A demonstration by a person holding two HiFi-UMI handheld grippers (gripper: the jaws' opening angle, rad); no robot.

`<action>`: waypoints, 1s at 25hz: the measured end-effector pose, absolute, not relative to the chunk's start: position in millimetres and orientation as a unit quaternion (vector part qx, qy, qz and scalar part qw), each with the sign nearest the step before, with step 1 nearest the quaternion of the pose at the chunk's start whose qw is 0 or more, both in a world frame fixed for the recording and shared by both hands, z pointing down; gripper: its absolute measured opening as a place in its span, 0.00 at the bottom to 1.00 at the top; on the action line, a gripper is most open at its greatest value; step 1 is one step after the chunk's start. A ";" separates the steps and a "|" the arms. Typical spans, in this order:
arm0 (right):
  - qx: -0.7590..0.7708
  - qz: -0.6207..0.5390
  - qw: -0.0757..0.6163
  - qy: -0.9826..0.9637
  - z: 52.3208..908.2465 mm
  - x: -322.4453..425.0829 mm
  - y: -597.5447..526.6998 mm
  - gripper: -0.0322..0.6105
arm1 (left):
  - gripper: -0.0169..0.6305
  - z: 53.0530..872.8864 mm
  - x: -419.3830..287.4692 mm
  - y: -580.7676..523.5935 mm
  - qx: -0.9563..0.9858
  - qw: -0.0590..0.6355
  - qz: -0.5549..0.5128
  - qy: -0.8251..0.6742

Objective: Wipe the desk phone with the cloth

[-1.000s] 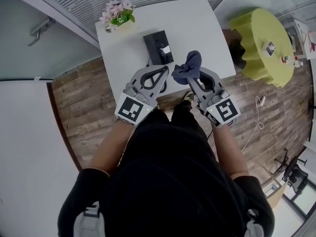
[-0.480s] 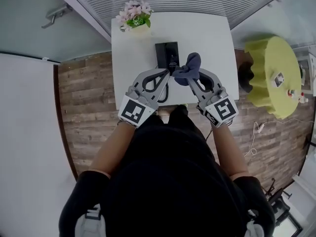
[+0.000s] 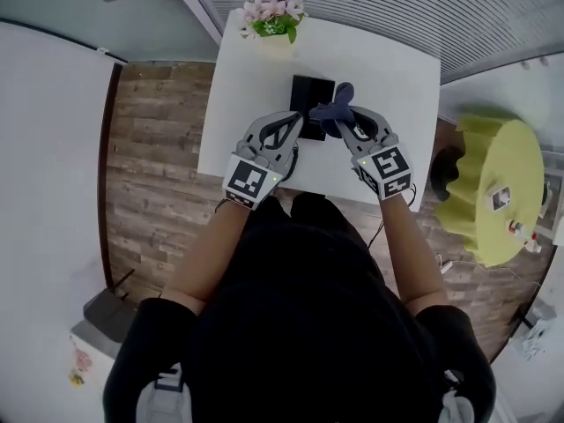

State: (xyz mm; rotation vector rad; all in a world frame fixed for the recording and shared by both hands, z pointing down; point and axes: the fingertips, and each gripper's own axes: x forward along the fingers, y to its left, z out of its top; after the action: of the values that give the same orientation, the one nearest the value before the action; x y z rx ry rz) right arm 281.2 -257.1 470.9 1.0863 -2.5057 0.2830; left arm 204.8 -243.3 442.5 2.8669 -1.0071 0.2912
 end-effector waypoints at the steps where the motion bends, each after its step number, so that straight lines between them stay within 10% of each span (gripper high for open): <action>1: 0.378 0.101 0.212 -0.896 479.7 280.4 -263.8 0.17 | 0.04 450.0 204.0 -247.8 0.933 0.049 0.100 -0.342; 12: 0.249 -0.022 0.412 -0.876 577.7 262.6 -323.7 0.17 | 0.04 514.0 193.1 -264.4 0.871 0.115 0.121 -0.463; 25: 0.232 -0.112 0.476 -0.841 633.7 251.5 -345.4 0.17 | 0.04 548.0 201.2 -268.6 0.868 0.133 0.133 -0.459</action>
State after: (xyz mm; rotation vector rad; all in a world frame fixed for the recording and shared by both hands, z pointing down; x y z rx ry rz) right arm 251.5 -345.4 633.7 0.5664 -2.0552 -0.2739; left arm 201.2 -268.6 548.0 2.5182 -1.3301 0.3862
